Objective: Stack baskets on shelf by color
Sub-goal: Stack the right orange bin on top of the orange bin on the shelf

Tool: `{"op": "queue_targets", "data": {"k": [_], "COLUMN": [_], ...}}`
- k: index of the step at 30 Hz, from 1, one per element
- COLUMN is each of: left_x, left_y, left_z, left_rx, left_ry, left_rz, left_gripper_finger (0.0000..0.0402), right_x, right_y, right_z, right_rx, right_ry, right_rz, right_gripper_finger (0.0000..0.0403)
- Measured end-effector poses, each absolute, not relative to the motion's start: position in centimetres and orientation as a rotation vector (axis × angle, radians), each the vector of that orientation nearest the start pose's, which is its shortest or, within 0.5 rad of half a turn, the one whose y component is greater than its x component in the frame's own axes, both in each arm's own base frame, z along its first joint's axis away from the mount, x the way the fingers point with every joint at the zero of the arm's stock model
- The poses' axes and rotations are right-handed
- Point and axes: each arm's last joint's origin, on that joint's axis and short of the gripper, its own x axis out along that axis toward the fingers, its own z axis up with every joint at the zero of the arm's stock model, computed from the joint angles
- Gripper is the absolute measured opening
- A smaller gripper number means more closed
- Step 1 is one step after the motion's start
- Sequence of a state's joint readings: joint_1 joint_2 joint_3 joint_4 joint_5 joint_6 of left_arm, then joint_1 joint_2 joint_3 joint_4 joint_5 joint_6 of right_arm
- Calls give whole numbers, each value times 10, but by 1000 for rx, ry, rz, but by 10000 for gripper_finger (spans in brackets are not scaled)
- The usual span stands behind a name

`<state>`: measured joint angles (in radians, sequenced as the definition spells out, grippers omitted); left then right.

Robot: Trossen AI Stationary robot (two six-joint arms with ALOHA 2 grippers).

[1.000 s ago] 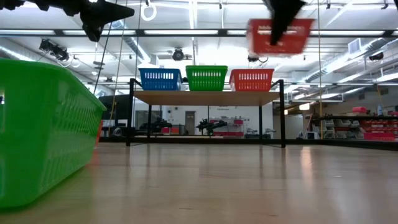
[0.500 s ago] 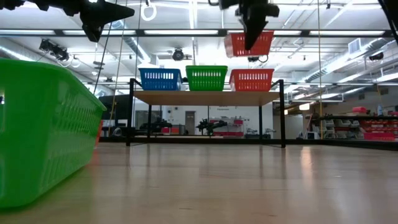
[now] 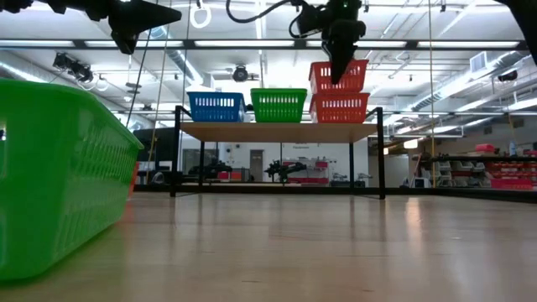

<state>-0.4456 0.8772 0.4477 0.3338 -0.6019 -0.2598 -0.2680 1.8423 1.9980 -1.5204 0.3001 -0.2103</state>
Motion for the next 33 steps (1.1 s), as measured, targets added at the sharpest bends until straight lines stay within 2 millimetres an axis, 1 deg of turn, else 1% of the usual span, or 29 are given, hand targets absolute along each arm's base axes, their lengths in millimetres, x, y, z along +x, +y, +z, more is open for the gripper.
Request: {"op": "queue_targets", "data": {"k": [6,13,17,21,26,33], "left_x": [180,180,180,180,180,180], "left_y": [-64,-64,-64,-64,-64,-64], "left_z": [252,252,253,253,252,252], "left_rx": [-183,-183,-186,-186,-185,-187], "left_ry": [50,50,43,43,43,43], "left_rz": [181,181,180,178,178,178], "left_gripper_finger": [172,172,172,172,172,172], "right_x": [332,332,331,330,329,329], "right_y": [-99,-102,-106,-109,-111,-110], "right_z": [362,362,362,362,358,357], "right_rx": [-192,-191,-171,-160,-181,-189], "right_ry": [1388,1383,1381,1382,1403,1411], "right_rz": [-289,-302,-332,-347,-372,-375], "right_gripper_finger": [12,19,34,59,87,95]}}
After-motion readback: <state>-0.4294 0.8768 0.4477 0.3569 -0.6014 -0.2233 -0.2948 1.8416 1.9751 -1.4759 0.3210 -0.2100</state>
